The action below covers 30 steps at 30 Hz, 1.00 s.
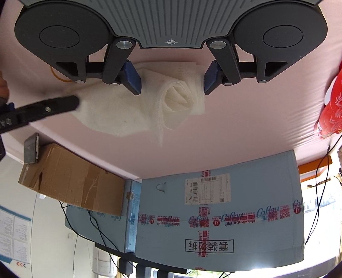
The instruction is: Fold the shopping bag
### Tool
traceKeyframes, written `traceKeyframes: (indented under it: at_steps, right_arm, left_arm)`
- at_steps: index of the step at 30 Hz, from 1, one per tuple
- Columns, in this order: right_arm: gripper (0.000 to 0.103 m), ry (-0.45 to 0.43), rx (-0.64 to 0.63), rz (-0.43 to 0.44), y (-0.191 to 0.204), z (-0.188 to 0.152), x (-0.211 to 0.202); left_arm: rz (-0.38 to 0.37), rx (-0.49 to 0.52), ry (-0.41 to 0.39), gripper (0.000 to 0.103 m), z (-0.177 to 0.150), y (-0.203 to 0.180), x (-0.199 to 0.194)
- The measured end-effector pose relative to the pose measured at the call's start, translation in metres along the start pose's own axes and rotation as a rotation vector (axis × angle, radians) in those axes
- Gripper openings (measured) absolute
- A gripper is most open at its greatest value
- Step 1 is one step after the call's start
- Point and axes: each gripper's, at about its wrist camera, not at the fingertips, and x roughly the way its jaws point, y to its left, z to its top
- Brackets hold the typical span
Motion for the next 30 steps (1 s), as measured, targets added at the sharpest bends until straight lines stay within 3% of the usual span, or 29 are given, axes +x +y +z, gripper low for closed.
traceKeyframes:
  at_steps: [2,4,7,10,12,14,16,17,19,22,30]
  right_arm:
    - [0.023,-0.001,-0.009,-0.027,-0.004,0.009,0.005]
    - [0.023,0.012,-0.039,-0.032,-0.003,0.013,0.009]
    - [0.022,0.015,-0.081,-0.051,0.002,0.012,0.009]
    - [0.022,0.012,-0.080,-0.054,0.002,0.011,0.008]
    - [0.022,0.010,-0.080,-0.057,0.003,0.010,0.007]
    - [0.024,0.012,-0.083,-0.058,0.006,0.008,0.005]
    - [0.025,0.018,-0.090,-0.052,0.009,0.007,0.003]
    - [0.026,0.022,-0.095,-0.050,0.010,0.005,0.002]
    - [0.026,0.030,-0.114,-0.057,0.013,0.002,-0.003]
    - [0.029,0.053,-0.183,-0.078,0.020,-0.001,-0.014]
    - [0.030,0.169,-0.511,-0.172,0.061,-0.018,-0.013]
  left_arm:
    - [0.004,0.050,0.019,0.064,-0.004,-0.010,-0.003]
    - [0.067,0.063,-0.006,0.071,0.000,-0.010,-0.009]
    - [0.119,0.095,-0.151,0.081,0.016,-0.014,-0.033]
    - [0.108,0.158,-0.301,0.083,0.037,-0.030,-0.048]
    - [0.094,0.237,-0.328,0.082,0.048,-0.047,-0.040]
    - [0.063,0.345,-0.273,0.081,0.053,-0.062,-0.016]
    - [0.044,0.413,-0.162,0.065,0.049,-0.065,0.014]
    - [0.036,0.443,-0.109,0.062,0.046,-0.066,0.029]
    - [0.043,0.430,-0.039,0.062,0.038,-0.059,0.047]
    - [-0.031,0.309,-0.025,0.063,0.036,-0.034,0.052]
    - [-0.071,0.237,-0.033,0.064,0.031,-0.022,0.055]
